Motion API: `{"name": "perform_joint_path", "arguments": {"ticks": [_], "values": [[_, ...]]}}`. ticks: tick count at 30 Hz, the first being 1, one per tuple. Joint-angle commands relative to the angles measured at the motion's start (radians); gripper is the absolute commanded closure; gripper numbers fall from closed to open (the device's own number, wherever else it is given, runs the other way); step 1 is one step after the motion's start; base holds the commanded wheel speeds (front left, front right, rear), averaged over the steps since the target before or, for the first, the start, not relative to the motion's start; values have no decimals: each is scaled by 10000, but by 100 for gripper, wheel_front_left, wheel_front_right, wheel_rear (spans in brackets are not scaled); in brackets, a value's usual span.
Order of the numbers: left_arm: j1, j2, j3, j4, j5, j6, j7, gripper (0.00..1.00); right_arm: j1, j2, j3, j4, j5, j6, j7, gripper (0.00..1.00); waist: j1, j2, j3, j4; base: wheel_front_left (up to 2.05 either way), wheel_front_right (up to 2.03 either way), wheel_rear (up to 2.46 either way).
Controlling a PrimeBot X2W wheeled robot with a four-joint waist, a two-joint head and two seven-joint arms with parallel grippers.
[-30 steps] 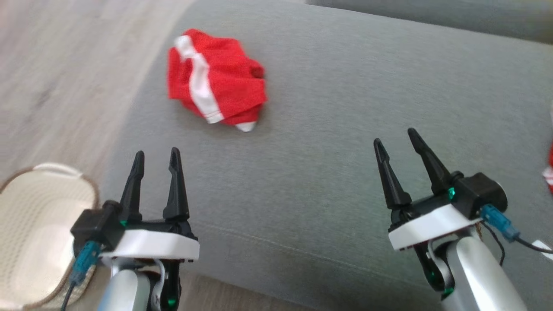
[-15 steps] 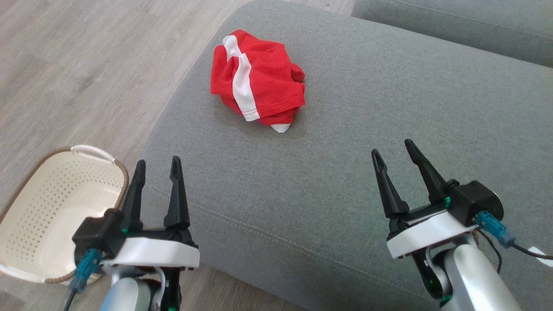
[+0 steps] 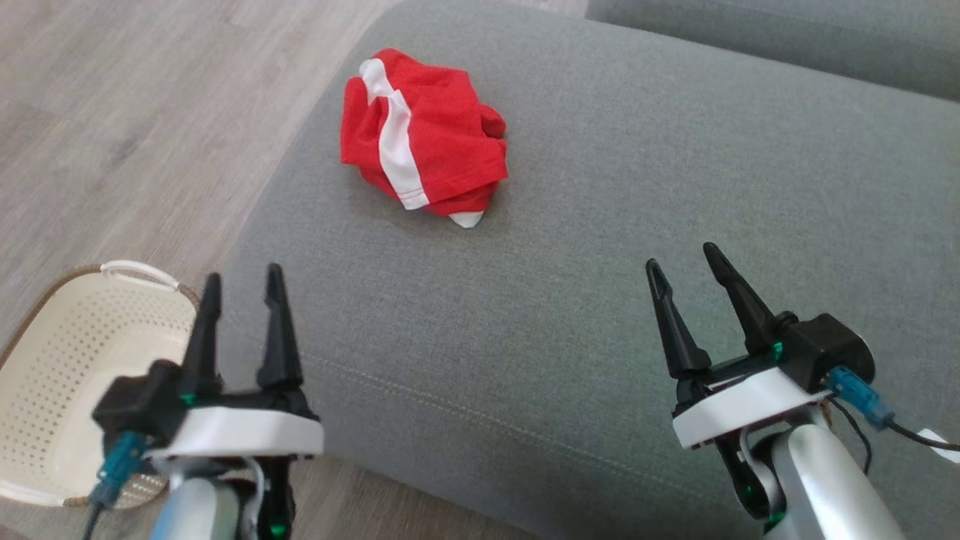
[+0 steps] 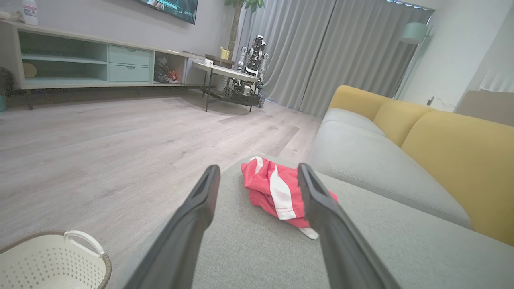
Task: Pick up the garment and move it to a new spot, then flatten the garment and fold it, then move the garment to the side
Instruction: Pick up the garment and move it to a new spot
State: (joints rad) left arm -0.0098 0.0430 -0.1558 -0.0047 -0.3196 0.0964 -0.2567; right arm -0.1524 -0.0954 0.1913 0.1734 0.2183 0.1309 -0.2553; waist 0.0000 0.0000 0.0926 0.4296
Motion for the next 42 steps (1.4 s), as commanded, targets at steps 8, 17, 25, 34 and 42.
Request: {"name": "perform_joint_path", "arguments": {"ticks": [8,17,25,34,42], "values": [[-1598,72,1252,-49,432,-517,-51,0,-484,-117,-137,-451,-198,-2,-65,0,0,0,1058,-421,0,0,0],[-4462,364,1887,2550,743,-1643,-51,0,-1385,-402,-467,-1001,-700,-2,-51,0,0,0,2793,-1128,0,0,0],[-7306,1073,1845,5681,238,-2013,961,0,-1834,-518,-488,-1667,-1009,-2,97,0,0,0,3810,-1637,0,0,0],[-9981,1799,1303,8788,-275,-2239,2349,0,-2210,-499,-491,-2494,-1288,-2,297,0,0,0,4665,-2324,0,0,0],[-10976,1950,793,10457,-179,-2258,2566,100,-2250,-426,-515,-2596,-1327,-2,269,0,0,0,4899,-2535,0,0,0]]}}
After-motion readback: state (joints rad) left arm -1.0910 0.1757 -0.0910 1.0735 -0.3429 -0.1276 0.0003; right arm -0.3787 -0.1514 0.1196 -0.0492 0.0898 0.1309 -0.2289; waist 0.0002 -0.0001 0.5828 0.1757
